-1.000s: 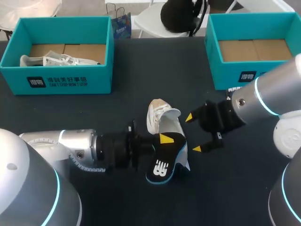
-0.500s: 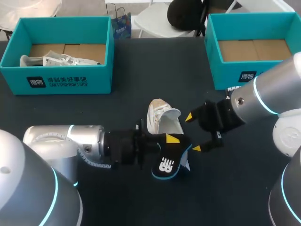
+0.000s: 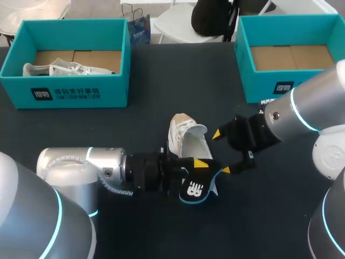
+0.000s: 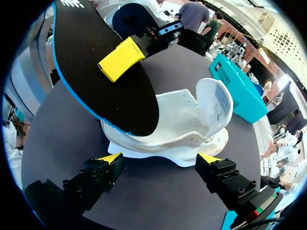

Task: Take the shoe out of the shoebox, open the shoe tongue, remove and reinsert the insole, then place the shoe into the shoebox

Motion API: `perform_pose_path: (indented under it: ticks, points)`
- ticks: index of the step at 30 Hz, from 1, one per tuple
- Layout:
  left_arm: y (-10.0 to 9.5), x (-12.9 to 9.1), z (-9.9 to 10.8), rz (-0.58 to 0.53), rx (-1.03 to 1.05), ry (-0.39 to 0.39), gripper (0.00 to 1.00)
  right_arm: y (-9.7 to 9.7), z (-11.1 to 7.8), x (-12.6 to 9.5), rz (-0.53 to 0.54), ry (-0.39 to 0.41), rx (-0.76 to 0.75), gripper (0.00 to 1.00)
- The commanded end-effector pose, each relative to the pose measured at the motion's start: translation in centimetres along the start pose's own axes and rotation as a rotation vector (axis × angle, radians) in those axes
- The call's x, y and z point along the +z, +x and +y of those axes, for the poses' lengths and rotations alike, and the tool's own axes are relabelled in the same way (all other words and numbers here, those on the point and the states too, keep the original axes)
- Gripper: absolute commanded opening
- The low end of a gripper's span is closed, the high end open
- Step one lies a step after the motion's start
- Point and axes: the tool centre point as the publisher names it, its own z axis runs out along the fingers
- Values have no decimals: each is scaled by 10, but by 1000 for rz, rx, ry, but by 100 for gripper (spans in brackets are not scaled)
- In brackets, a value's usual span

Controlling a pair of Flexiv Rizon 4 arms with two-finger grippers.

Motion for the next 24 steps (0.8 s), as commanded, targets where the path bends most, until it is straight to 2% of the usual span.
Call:
perform_pose_path:
  ticks: [1, 11, 24]
  points:
    - [-1, 7, 11, 2, 7, -10, 0, 1, 1, 1, -2, 2, 0, 100]
    - [-3, 3, 33, -12, 18, -40, 0, 1, 1, 1, -2, 2, 0, 100]
    - [-5, -15, 62, -36, 43, -125, 0, 1, 1, 1, -2, 2, 0, 100]
